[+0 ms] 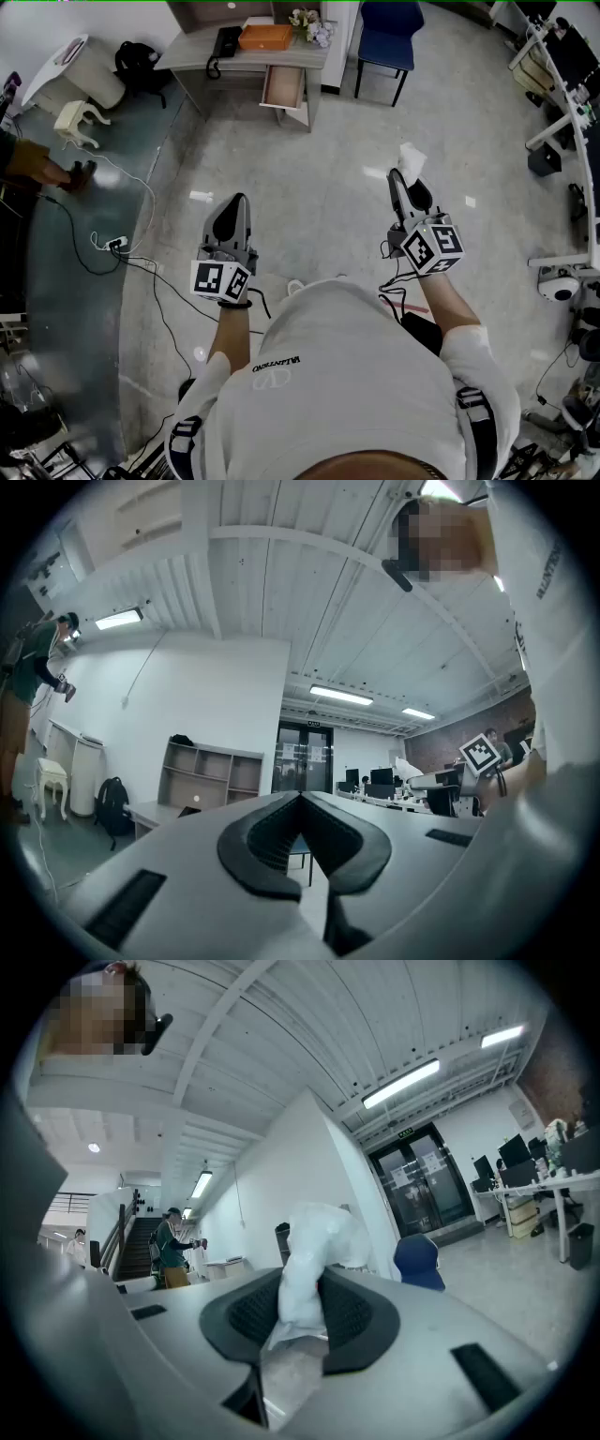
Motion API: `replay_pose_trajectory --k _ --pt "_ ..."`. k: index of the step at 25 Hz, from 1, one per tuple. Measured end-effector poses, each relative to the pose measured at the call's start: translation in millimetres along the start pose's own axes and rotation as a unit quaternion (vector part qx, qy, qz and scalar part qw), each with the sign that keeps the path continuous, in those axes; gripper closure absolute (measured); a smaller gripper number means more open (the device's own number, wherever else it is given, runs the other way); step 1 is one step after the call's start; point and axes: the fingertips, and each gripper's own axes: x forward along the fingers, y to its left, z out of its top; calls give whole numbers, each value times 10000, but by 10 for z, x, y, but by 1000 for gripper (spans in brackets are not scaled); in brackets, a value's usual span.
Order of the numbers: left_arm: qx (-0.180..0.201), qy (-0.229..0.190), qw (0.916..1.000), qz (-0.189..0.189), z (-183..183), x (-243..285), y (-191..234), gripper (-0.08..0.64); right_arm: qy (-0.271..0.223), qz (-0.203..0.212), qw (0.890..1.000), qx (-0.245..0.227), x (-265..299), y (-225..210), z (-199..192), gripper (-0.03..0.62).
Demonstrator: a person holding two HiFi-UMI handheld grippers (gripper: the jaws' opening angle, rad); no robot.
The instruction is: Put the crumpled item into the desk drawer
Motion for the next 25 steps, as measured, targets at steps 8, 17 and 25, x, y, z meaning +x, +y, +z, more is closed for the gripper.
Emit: replay_pose_trajectory --k 8,17,25 --pt "50 -18 10000 46 -9 68 -157 561 -9 183 9998 46 -50 -112 22 486" --pt "159 -82 9998 127 19 242 -486 561 53 471 9989 47 -105 -357 71 482" --pt "153 101 9996 224 -92 354 -531 561 198 454 9987 124 -2 -631 28 482"
